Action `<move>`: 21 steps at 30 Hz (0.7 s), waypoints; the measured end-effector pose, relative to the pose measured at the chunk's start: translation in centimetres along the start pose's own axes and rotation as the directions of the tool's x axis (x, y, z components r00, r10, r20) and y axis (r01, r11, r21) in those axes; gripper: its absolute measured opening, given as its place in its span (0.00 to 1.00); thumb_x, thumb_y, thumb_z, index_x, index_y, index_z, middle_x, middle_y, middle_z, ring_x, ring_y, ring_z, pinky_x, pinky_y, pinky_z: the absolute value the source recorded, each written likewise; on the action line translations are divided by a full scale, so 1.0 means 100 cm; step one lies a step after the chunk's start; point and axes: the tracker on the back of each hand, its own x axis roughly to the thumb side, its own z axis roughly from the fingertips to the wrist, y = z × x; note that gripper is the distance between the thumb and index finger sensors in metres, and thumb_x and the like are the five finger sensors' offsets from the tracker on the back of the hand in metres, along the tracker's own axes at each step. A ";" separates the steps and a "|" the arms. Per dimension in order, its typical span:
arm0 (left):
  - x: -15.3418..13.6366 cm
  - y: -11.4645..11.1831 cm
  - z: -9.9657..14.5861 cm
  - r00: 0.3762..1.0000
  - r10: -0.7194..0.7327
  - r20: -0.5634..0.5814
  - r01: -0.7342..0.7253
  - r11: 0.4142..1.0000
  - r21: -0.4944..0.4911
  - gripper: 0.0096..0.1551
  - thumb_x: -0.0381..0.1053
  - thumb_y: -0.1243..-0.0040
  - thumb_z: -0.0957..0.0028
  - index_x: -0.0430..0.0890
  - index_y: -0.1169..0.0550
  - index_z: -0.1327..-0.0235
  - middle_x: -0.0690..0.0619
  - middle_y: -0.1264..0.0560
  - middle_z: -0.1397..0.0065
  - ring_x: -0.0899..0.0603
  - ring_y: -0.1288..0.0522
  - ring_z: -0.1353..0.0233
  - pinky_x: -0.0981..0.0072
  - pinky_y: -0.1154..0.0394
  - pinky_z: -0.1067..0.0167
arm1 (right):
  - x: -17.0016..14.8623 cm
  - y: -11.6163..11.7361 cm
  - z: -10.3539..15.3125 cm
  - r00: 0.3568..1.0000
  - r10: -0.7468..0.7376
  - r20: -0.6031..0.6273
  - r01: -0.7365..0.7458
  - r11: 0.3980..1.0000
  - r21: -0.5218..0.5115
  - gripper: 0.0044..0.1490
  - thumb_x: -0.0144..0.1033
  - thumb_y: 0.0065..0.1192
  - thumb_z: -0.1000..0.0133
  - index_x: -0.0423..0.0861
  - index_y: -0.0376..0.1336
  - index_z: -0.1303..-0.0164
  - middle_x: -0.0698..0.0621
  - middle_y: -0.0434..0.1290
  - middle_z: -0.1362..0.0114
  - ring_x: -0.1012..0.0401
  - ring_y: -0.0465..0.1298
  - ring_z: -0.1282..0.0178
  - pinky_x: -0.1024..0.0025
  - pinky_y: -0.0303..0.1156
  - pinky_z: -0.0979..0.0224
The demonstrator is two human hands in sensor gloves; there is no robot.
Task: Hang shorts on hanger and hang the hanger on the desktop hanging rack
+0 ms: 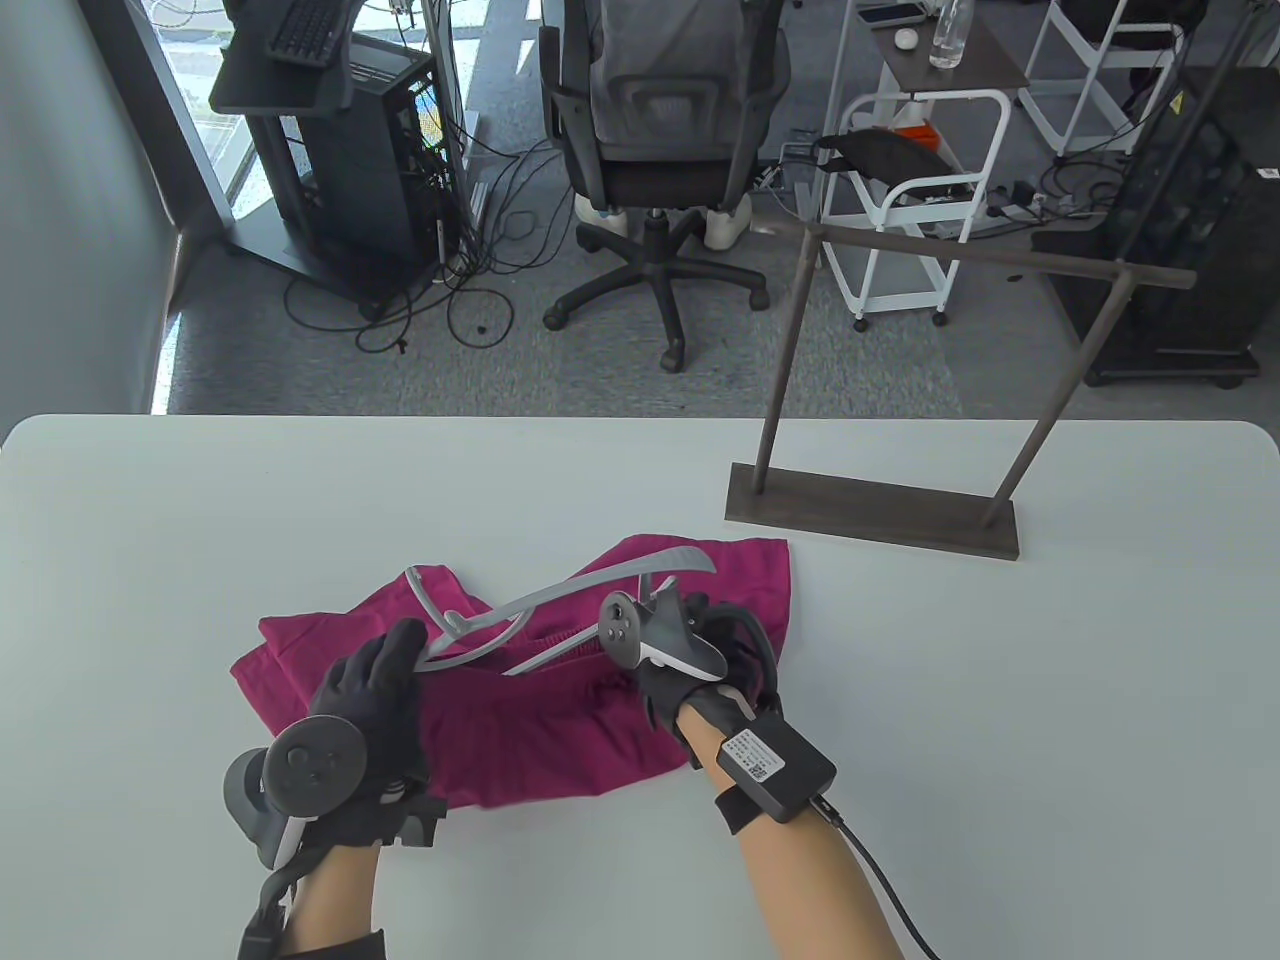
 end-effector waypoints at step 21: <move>0.013 -0.014 0.000 0.990 -0.045 0.137 0.063 0.989 -0.131 0.33 0.45 0.36 0.57 0.61 0.23 0.34 0.52 0.23 0.34 0.42 0.17 0.43 0.42 0.30 0.32 | -0.172 -0.009 0.123 0.957 -0.116 -0.267 0.045 0.964 -0.261 0.21 0.43 0.65 0.52 0.70 0.67 0.49 0.45 0.64 0.20 0.39 0.59 0.21 0.30 0.55 0.24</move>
